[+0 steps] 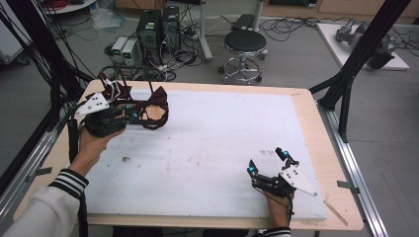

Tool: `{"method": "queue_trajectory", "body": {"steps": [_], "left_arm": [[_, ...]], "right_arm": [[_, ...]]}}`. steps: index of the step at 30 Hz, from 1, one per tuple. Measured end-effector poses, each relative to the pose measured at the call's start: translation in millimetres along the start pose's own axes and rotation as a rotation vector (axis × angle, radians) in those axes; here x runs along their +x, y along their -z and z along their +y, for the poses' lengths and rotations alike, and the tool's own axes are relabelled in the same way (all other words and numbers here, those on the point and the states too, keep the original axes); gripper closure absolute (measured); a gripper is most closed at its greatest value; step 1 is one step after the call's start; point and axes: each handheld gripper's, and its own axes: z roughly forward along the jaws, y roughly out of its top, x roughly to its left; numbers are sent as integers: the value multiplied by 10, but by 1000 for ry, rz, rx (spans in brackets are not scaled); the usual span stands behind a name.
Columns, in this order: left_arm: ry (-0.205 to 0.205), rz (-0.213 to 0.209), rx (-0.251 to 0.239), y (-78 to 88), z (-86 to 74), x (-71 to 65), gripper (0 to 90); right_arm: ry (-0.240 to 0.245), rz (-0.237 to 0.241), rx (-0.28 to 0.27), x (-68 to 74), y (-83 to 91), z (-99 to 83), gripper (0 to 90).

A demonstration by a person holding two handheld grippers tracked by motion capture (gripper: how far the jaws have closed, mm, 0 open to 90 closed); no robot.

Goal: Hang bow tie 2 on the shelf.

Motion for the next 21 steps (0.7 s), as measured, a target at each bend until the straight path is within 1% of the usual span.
{"method": "queue_trajectory", "body": {"steps": [7, 11, 17, 21], "left_arm": [[17, 51, -31, -23, 14, 52, 774], [32, 93, -55, -28, 13, 88, 774], [44, 147, -66, -43, 3, 136, 775], [70, 192, -90, -64, 8, 177, 775]], "right_arm": [[1, -1, 0, -4, 0, 0, 6], [2, -1, 0, -5, -2, 0, 6], [1, -1, 0, -6, -2, 0, 6], [-2, 0, 2, -7, 0, 0, 6]]}}
